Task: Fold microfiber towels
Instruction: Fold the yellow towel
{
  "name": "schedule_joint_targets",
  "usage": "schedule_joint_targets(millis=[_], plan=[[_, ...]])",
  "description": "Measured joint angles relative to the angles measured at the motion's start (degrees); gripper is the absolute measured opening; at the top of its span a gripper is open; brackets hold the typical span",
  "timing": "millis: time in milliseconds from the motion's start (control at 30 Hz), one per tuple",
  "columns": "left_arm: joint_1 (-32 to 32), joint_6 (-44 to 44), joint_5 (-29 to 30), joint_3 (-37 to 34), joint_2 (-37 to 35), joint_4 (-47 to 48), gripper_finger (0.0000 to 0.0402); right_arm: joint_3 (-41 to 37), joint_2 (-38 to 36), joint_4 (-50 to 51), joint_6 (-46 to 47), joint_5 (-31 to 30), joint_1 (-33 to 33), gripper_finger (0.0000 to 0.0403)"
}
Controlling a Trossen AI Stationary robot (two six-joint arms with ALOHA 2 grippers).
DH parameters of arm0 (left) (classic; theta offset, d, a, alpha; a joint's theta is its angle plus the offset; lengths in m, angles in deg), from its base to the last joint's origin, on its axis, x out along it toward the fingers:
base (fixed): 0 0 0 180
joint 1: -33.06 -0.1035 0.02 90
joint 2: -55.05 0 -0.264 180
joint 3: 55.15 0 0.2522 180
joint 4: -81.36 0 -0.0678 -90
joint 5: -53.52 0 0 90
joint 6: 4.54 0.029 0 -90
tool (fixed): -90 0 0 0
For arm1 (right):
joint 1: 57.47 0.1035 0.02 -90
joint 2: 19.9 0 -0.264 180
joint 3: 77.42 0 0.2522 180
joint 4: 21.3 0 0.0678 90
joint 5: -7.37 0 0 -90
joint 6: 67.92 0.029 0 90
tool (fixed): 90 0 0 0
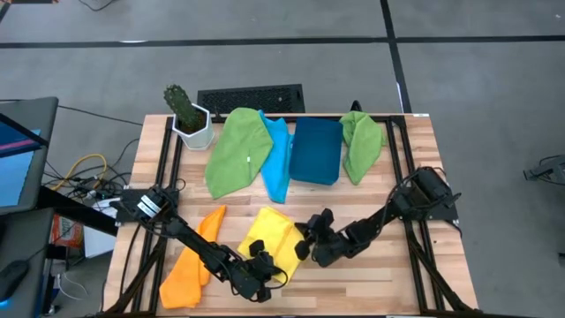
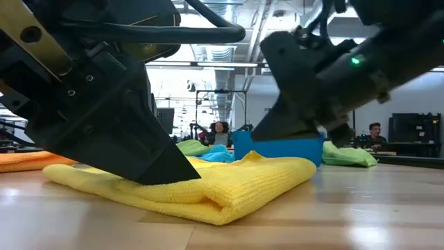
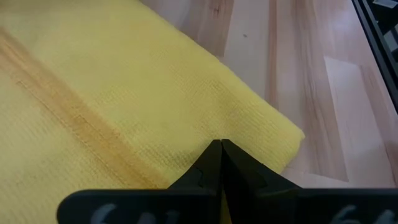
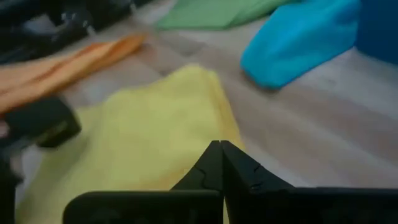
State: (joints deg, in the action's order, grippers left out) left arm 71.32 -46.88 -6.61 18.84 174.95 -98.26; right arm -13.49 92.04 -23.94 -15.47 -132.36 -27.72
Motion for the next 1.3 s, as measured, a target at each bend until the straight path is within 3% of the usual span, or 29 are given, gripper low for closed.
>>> schedule_joint_targets(millis=[367, 600, 733, 833, 900, 1033, 1167, 1300], plan=[[0.0, 3.4, -2.4, -0.4, -4.4, 1.9, 0.0000, 0.4, 6.8, -1.7, 7.3, 4.2, -2.0, 0.0029], [-1.5, 2.4, -1.0, -0.3, -20.1, 7.0, 0.0000, 0.8, -0.1, -2.9, -0.9, 6.0, -1.2, 0.0020], [-2.1, -1.7, 0.7, 0.0, -30.2, 27.6, 0.0000, 0.7, -2.5, -2.7, -3.4, 5.4, -0.8, 0.0027], [0.5, -14.3, 3.1, -1.6, -33.0, 47.3, 0.0007, 0.8, -4.4, -3.0, -3.9, 5.4, 0.3, 0.0036], [3.6, -22.6, 4.3, -3.7, -33.6, 52.4, 0.0020, 0.8, -4.9, -2.2, -4.1, 5.3, 1.2, 0.0040], [9.0, -32.8, 4.8, -11.1, -32.6, 43.9, 0.0062, 0.8, -5.4, -2.1, -3.1, 5.0, 2.7, 0.0048], [10.5, -34.0, 5.4, -16.0, -30.2, 30.7, 0.0109, 0.8, -5.1, -2.2, 0.1, 4.8, 3.7, 0.0051], [10.3, -35.5, 6.5, -17.4, -26.9, 29.0, 0.0146, 0.8, -4.9, -2.5, 1.7, 4.8, 4.4, 0.0052]])
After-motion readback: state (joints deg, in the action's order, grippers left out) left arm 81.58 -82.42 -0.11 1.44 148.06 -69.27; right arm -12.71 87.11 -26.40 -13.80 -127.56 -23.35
